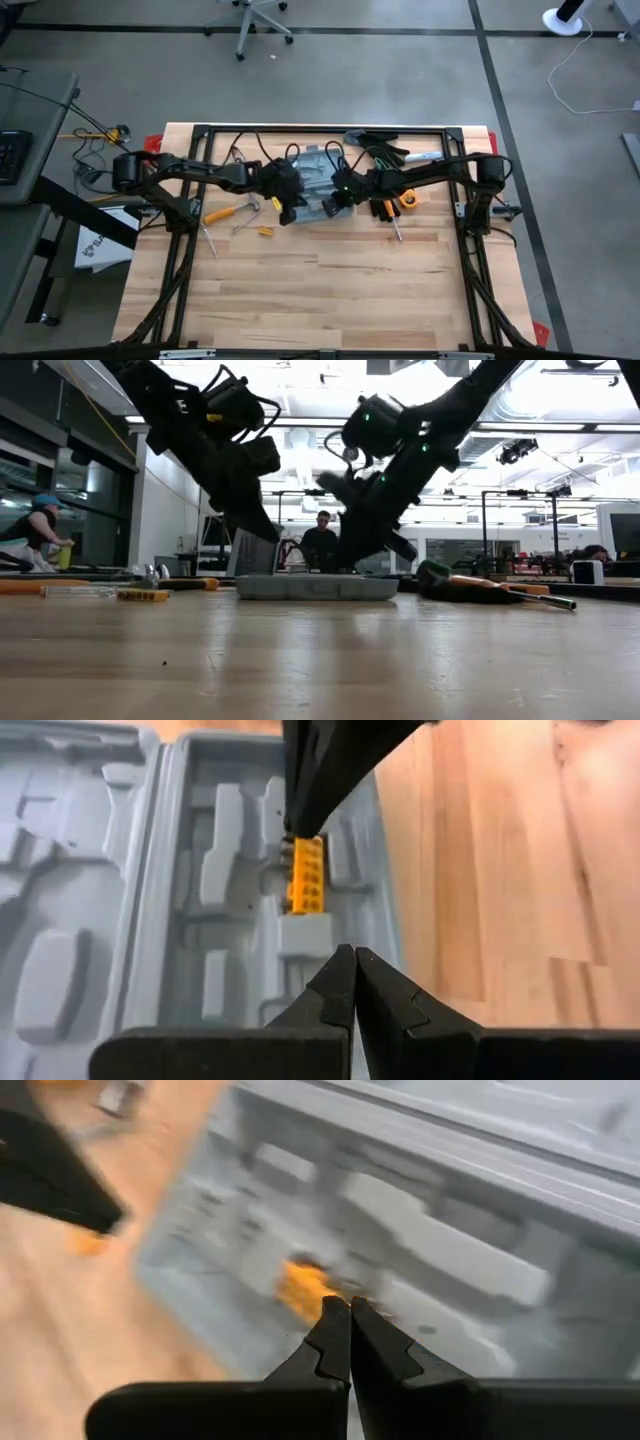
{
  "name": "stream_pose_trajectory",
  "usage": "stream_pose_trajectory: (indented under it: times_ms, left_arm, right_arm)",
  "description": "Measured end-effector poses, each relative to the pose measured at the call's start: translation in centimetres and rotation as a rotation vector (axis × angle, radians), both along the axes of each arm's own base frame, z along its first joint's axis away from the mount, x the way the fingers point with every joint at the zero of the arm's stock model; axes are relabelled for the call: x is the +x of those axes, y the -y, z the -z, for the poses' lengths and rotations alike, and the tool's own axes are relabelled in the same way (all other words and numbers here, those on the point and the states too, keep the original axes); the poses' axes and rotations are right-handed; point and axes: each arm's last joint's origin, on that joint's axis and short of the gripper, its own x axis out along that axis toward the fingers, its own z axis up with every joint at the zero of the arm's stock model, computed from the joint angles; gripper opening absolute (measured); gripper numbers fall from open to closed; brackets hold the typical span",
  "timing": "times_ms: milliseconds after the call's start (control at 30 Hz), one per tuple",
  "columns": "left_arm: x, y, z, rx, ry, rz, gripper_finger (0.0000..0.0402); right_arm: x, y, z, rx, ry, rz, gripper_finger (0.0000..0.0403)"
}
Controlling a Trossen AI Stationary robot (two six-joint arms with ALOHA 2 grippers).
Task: Prefit tool cases
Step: Put the right yellow screwdriver bits into the gray toolbox
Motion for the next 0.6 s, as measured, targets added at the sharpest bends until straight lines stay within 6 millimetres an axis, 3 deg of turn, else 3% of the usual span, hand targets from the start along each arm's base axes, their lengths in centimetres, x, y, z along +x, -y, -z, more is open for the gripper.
stream_pose_trajectory:
  times_ms: [267,600]
  left_arm:
    - [0.8,-0.1,0.8,0.056,0.021,0.005,0.0]
    - [2.7,-0.6,2.9,0.081,0.106,0.007,0.0]
  right_arm:
    - [-0.2,1.8,0.8,0.004,-0.02,0.021,0.0]
    - [0.2,1.2,1.7,0.032,-0.029,-0.02,0.0]
